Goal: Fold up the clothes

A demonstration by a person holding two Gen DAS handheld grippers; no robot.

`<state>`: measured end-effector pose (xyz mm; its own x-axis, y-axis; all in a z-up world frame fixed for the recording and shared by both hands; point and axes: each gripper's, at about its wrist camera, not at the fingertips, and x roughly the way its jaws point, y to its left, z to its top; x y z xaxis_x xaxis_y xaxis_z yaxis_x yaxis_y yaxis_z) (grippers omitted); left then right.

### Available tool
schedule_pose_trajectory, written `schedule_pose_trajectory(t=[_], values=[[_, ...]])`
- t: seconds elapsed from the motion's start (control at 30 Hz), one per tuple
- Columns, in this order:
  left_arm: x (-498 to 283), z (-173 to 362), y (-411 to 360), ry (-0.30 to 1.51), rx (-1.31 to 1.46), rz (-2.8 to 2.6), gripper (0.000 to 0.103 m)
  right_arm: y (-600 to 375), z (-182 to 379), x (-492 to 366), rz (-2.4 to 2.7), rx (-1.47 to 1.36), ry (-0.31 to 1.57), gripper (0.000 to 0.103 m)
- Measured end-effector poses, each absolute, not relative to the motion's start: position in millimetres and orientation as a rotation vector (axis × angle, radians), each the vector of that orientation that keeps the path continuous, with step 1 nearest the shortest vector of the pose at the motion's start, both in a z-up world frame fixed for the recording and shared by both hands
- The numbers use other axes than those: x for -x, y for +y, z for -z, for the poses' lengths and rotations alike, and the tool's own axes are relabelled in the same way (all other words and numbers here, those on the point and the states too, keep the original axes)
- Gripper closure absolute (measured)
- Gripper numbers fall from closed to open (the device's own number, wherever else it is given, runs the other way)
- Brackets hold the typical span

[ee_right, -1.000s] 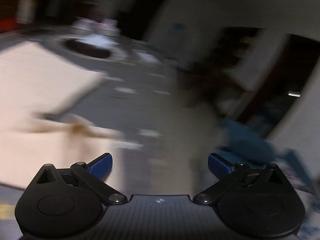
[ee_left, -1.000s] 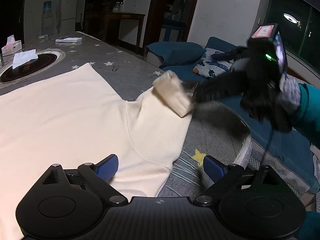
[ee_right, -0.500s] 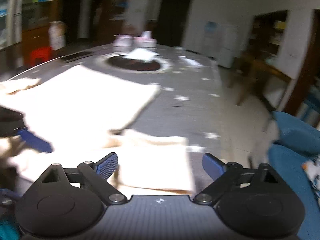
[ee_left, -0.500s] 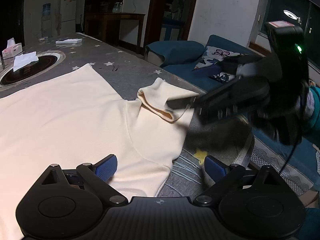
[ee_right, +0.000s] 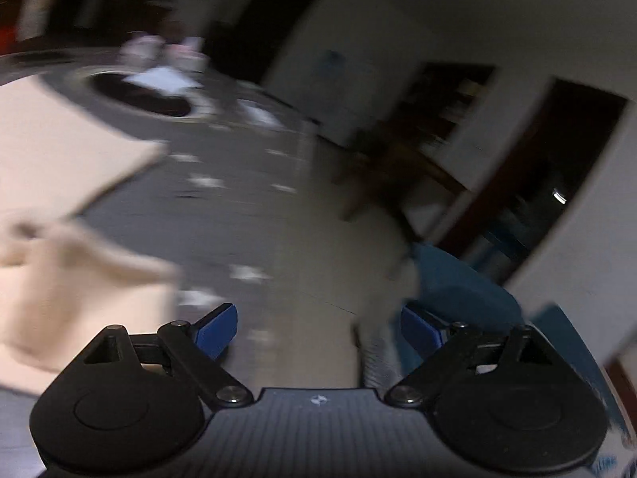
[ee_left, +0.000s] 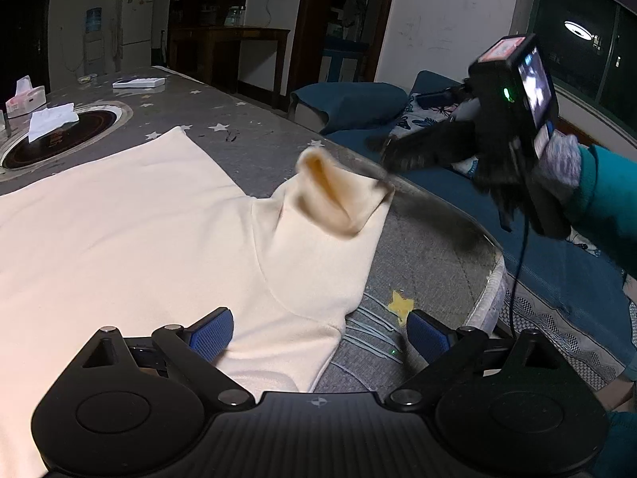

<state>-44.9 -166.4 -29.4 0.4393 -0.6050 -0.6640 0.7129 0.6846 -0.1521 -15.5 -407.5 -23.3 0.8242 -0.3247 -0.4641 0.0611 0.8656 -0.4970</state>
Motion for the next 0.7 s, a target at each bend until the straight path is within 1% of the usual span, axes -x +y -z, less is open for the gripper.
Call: schedule_pose_trajectory(t=[0.13,0.2,0.27,0.3,0.4,0.53,0.63,0.7], values=[[45,30,-167,0.756,-0.162,0.822,0.007,-421,10,24,0.187,0.369,0.578,0.012],[45,30,-168,0.756,-0.166,0.821,0.007,-414,8,33,0.080,0.329,0.610,0.010],[45,30,-168,0.757,-0.167,0.820,0.007,-397,10,43,-0.043,0.336,0.620,0.004],[45,30,-168,0.757,-0.167,0.820,0.007,-389,12,48,-0.103,0.340,0.625,0.004],[45,29,-168,0.758,-0.170,0.820,0.007,-360,20,59,-0.240,0.414,0.621,0.000],[46,29,-168,0.756,-0.176,0.822,0.007,-329,30,67,-0.292,0.584,0.584,0.000],[47,29,-167,0.756,-0.169,0.824,0.007,-331,32,59,-0.199,0.678,0.556,0.000],[48,29,-167,0.754,-0.170,0.824,0.007,-349,31,46,-0.086,0.691,0.557,0.000]])
